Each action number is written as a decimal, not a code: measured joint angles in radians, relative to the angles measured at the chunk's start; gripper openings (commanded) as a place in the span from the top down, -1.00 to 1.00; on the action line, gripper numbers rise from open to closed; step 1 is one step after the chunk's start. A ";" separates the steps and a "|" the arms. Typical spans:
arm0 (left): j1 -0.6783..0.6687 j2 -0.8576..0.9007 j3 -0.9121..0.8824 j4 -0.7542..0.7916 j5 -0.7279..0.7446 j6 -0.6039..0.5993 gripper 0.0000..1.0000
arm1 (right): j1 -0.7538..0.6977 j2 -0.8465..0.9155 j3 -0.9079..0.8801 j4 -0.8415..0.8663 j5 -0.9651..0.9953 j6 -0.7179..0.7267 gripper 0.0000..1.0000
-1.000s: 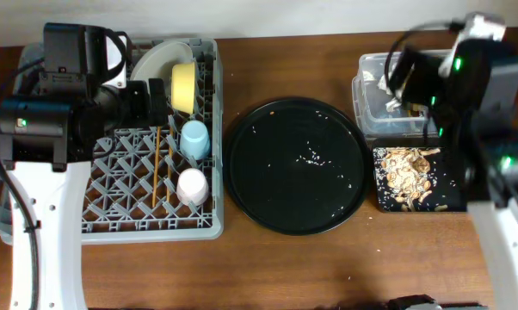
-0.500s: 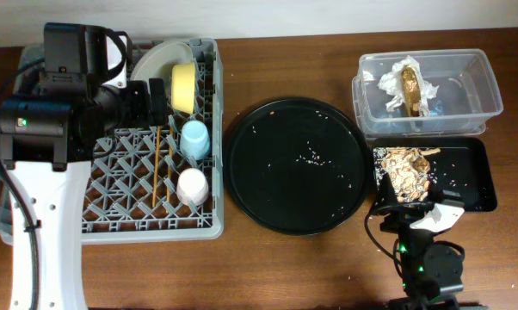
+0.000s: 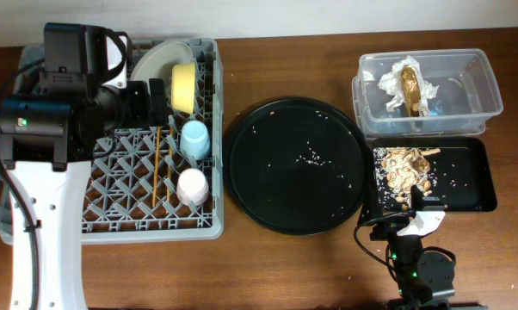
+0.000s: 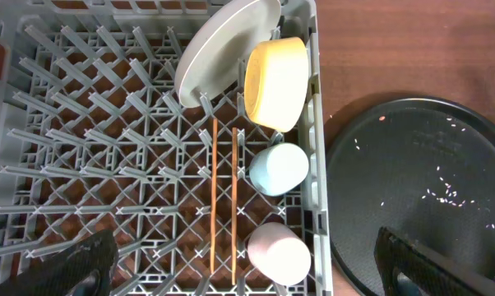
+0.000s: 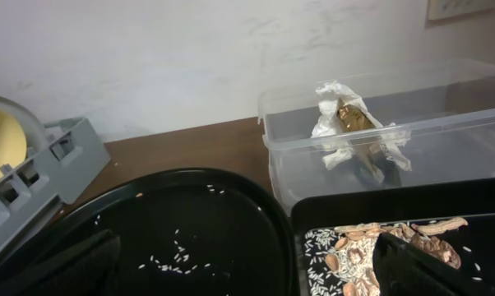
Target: Sort waste into correct bins and load items into the dishwasher rack
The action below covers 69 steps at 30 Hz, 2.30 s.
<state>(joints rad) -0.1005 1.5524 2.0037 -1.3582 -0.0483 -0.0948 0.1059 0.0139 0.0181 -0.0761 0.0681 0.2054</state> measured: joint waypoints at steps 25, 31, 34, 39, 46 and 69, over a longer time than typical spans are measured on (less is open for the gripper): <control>0.092 -0.653 -0.934 0.877 0.000 0.102 -0.99 | 0.000 -0.002 -0.003 0.002 -0.010 0.000 -0.97; 0.161 -1.161 -1.650 1.246 0.016 0.107 -0.99 | 0.000 -0.005 -0.003 0.002 -0.010 0.000 -0.97; 0.161 -1.321 -1.850 1.363 0.019 0.115 -0.99 | 0.000 -0.004 -0.003 0.002 -0.010 0.000 -0.97; 0.166 -1.470 -1.981 1.363 0.023 0.198 -0.99 | 0.000 -0.003 -0.003 0.002 -0.010 0.000 -0.97; 0.180 -1.537 -1.989 1.276 0.023 0.237 -0.99 | 0.000 -0.004 -0.003 0.002 -0.010 0.000 -0.97; 0.180 -1.537 -1.989 1.276 0.023 0.238 -0.99 | 0.000 -0.004 -0.003 0.002 -0.010 0.000 -0.97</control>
<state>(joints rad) 0.0792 0.0154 0.0147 -0.0822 -0.0254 0.1429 0.1059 0.0101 0.0147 -0.0738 0.0578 0.2054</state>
